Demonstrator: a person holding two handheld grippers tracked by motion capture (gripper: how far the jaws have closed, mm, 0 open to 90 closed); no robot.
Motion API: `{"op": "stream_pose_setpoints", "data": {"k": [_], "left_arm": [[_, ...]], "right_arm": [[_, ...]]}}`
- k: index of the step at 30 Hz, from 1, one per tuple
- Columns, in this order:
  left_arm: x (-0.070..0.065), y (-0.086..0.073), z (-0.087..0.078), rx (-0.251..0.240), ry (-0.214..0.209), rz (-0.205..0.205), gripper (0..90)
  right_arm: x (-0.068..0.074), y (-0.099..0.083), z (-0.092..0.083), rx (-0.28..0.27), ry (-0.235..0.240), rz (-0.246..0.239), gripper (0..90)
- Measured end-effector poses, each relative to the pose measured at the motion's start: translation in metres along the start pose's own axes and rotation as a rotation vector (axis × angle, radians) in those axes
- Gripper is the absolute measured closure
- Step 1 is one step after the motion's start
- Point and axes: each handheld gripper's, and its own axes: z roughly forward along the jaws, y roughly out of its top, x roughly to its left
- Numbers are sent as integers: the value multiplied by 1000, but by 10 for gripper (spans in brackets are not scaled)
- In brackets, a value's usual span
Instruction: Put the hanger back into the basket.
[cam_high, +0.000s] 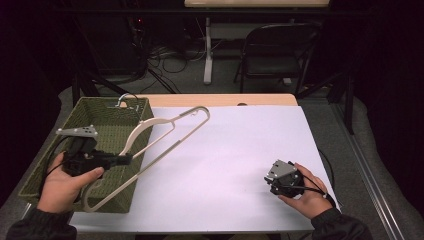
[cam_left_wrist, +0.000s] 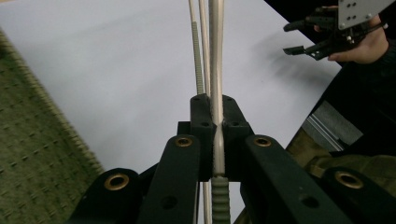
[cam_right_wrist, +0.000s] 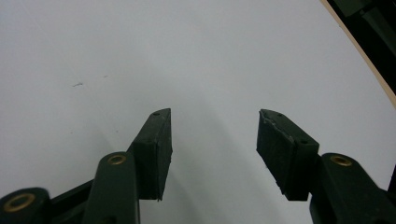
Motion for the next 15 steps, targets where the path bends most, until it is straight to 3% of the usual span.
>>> {"op": "stream_pose_setpoints", "data": {"k": [1,2,3,4,8,10,13,15], "left_arm": [[3,-1,-3,-4,0,-12,872],[6,-1,-6,-7,2,-13,872],[9,-2,-8,-8,7,-18,871],[12,-3,-10,-9,12,-21,872],[27,-5,-21,-22,36,-37,872],[33,-6,-25,-26,40,-45,872],[47,-9,-31,-35,56,-54,872],[57,-11,-35,-37,63,-67,872]], "right_arm": [[0,0,0,3,2,0,453],[-1,1,-3,57,9,-6,453],[0,1,-2,54,9,-5,453],[0,0,0,17,4,-3,453],[1,-1,1,11,4,5,453],[0,-1,1,35,8,6,453],[1,-3,3,8,4,12,453],[1,-3,3,27,6,17,453]]}}
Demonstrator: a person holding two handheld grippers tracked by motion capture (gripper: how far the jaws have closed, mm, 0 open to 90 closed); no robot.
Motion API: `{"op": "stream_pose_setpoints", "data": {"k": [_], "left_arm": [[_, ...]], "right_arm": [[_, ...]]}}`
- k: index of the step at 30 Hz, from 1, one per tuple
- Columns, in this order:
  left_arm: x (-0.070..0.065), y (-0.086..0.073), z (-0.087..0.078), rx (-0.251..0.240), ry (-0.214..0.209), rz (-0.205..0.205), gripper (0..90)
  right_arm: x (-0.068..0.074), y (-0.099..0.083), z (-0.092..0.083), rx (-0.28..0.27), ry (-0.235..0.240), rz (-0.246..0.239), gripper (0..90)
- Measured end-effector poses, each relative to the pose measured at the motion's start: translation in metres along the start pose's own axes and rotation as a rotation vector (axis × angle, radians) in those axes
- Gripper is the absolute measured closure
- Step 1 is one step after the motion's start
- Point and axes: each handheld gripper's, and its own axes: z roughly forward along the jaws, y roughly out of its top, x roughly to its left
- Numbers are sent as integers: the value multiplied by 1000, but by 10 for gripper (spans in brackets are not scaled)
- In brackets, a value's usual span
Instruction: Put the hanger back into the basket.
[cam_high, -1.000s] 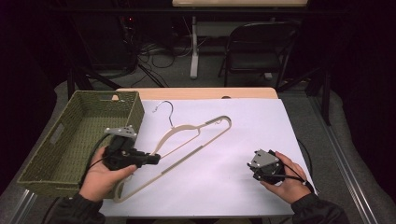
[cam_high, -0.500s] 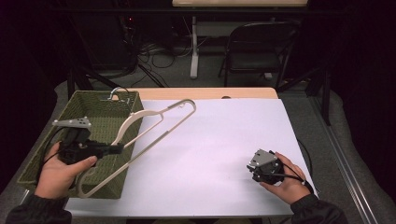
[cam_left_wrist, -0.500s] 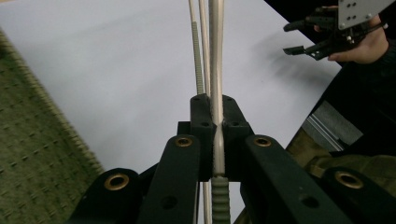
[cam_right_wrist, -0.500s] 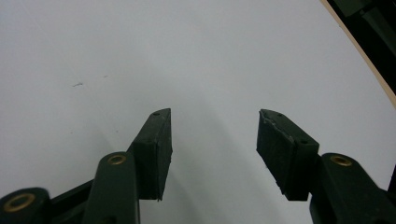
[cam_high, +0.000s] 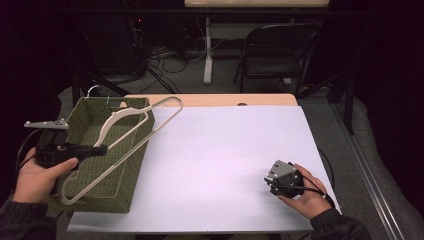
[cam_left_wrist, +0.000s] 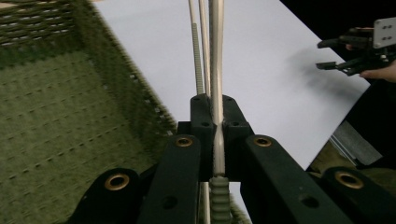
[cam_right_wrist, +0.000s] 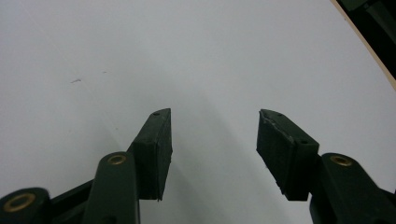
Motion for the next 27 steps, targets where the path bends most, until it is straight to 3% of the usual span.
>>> {"op": "stream_pose_setpoints", "data": {"k": [2,3,8,15,17,19,27], "left_arm": [[8,-1,-2,0,6,-10,872],[12,-2,-3,0,10,-12,872],[26,-4,-10,-7,13,-16,872],[40,-6,-18,-21,29,-37,872],[44,-7,-21,-28,34,-41,872],[47,-7,-24,-39,39,-46,872],[61,-11,-40,-45,65,-45,871]], "right_arm": [[0,0,-1,18,2,-5,454],[0,-1,2,-13,-1,1,453],[0,-1,2,-5,-2,-4,453],[0,-2,4,0,-7,3,454],[0,-1,2,41,4,-5,453],[0,-3,6,-14,8,1,453],[0,-4,5,26,-2,3,454]]}}
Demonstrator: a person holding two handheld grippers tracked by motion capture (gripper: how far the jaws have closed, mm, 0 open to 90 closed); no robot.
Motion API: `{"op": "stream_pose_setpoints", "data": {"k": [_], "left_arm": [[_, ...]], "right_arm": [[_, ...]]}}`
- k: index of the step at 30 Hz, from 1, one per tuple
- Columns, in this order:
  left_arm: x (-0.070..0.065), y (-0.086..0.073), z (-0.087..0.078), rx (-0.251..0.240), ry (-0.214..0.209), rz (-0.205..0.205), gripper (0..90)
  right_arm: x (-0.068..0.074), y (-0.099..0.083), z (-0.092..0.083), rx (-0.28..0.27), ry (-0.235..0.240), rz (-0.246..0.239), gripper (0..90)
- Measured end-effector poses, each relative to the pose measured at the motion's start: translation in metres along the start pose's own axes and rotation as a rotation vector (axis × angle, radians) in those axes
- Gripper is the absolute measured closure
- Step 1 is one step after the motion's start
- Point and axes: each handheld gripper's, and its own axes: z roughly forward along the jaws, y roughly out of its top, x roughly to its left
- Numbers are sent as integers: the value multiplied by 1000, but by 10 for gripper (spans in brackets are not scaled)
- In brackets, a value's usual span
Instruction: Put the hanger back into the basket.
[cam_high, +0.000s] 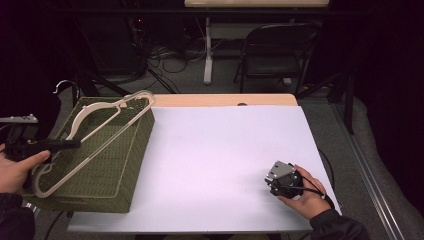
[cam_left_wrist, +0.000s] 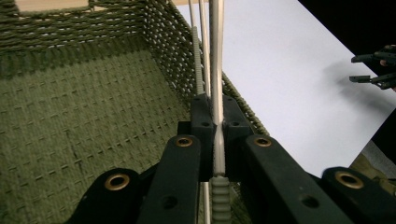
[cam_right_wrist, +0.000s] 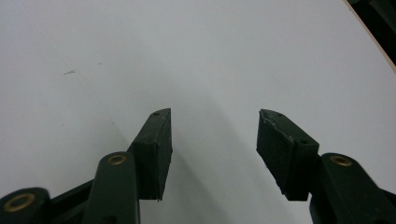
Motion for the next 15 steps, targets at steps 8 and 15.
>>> {"op": "stream_pose_setpoints", "data": {"k": [8,15], "left_arm": [[17,-7,-9,-15,13,-15,871],[27,-8,-11,-7,47,-17,872]], "right_arm": [[1,0,2,-10,6,-12,454],[1,0,3,-8,5,-6,453]]}}
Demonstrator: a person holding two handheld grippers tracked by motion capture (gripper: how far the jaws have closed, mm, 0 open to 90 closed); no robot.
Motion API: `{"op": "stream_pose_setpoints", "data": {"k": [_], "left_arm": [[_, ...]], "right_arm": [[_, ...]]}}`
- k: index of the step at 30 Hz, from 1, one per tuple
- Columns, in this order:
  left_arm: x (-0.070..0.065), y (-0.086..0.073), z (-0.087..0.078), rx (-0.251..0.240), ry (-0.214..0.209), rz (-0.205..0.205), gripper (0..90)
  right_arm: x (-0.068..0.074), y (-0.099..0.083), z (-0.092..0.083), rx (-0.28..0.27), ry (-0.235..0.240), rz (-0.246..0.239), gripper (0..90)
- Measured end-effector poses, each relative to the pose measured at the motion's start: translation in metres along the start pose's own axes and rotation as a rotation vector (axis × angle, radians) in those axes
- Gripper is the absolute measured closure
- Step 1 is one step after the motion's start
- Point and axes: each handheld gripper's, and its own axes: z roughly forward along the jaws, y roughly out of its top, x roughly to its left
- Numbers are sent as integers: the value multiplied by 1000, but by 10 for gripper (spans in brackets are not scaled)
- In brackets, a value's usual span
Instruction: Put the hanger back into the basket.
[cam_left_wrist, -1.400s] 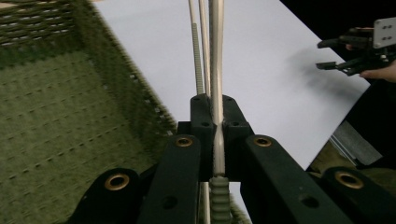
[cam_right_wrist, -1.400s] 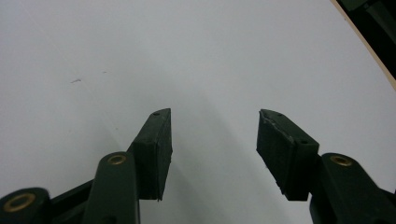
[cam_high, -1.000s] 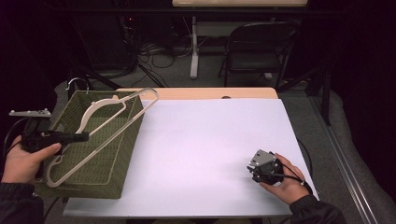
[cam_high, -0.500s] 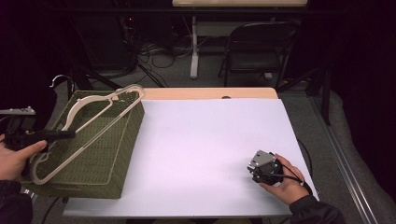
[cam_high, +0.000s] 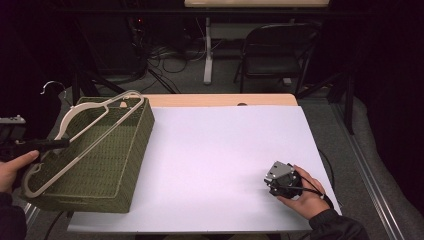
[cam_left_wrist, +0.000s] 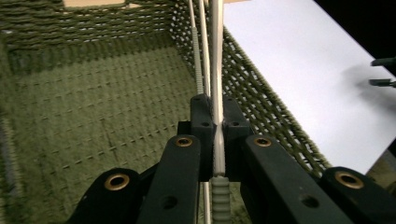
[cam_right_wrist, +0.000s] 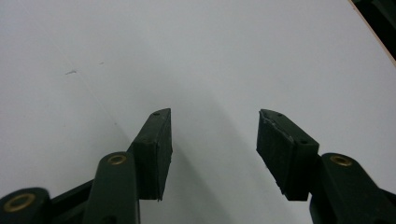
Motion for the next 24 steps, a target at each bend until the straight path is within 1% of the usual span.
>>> {"op": "stream_pose_setpoints", "data": {"k": [1,3,4,5,6,7,8,10,12,13,14,16,17,18,19,20,23,24], "left_arm": [[1,0,0,-2,0,2,872],[5,-1,1,-6,-2,10,871],[7,-1,1,-8,-3,17,871],[8,-1,2,-7,-2,25,872],[9,-2,2,-4,-2,32,872],[10,-2,4,-8,-2,30,871],[12,-2,4,-4,1,38,872],[15,-3,5,-4,-2,41,871],[18,-2,5,-4,-4,48,871],[18,-2,4,2,6,57,871],[18,-1,3,8,10,72,871],[19,0,3,11,10,75,871],[20,1,4,16,6,81,871],[20,1,5,25,13,95,871],[20,1,6,35,17,104,872],[21,1,7,45,13,108,871],[26,0,10,46,2,120,872],[27,0,10,50,-3,116,871]], "right_arm": [[0,0,0,-11,-4,-1,454],[1,1,1,-18,2,6,453],[1,1,0,-1,4,2,453],[2,2,1,0,1,4,454],[2,2,2,-12,1,-1,454],[2,3,2,-15,0,-1,454],[2,3,1,1,-1,-1,454],[2,4,2,3,2,-2,454],[3,4,4,-10,0,-4,453],[4,4,4,-11,4,-9,454],[4,4,3,2,3,-12,453],[4,4,3,9,5,-11,453],[4,4,3,8,6,-10,454],[4,4,4,-10,3,-7,453],[3,5,3,6,3,-8,454],[3,5,3,4,2,-10,454],[4,5,4,-2,-1,-4,454],[5,4,4,8,3,-7,454]]}}
